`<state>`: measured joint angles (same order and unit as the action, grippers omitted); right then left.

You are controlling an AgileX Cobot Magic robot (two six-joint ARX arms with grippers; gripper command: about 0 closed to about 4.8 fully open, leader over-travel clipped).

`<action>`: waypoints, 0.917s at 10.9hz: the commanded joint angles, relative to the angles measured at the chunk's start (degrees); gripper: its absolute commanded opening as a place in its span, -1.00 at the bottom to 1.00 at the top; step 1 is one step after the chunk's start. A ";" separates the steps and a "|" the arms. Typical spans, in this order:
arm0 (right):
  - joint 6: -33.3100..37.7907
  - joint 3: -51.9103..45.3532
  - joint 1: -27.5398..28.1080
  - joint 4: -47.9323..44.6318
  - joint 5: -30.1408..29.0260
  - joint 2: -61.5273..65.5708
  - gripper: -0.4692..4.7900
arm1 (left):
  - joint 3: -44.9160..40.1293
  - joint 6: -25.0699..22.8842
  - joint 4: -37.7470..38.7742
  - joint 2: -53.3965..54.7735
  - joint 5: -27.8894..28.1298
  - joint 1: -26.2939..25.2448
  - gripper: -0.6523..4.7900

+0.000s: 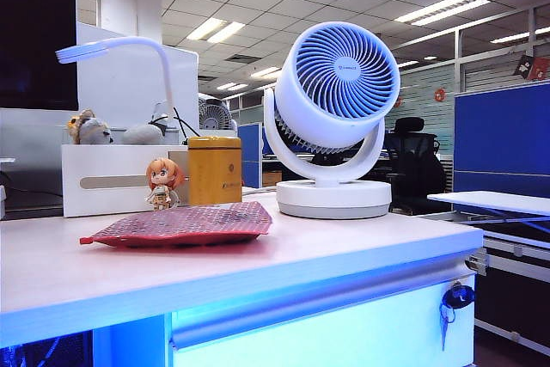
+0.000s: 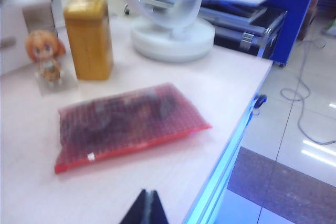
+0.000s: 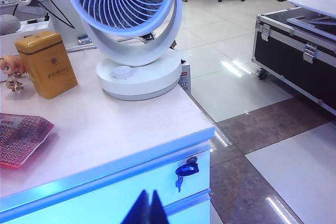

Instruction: Open the drawer, place the cleaning sponge inside, then close the drawer.

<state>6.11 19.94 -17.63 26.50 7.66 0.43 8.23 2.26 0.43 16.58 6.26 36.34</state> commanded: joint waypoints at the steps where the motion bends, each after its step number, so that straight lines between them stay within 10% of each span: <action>1: -0.15 0.17 -0.04 -0.66 -0.04 -0.07 -0.84 | -2.60 0.13 -3.17 -2.03 4.63 -3.82 -0.78; 4: -0.15 0.20 -0.07 -0.59 -0.04 -0.07 -0.84 | -4.52 0.11 -0.68 -11.08 -6.54 -26.71 -0.78; 7: -0.15 0.20 -0.07 -0.59 -0.04 -0.07 -0.84 | -7.98 -9.25 10.01 -15.15 -0.50 -32.46 -0.78; 10: -0.15 0.17 -0.07 -0.59 -0.04 -0.07 -0.84 | -7.98 -3.69 9.99 -16.41 -2.47 -37.90 -0.78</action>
<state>6.11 19.92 -17.63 26.52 7.62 0.38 0.47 -1.65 9.30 0.27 3.86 -1.50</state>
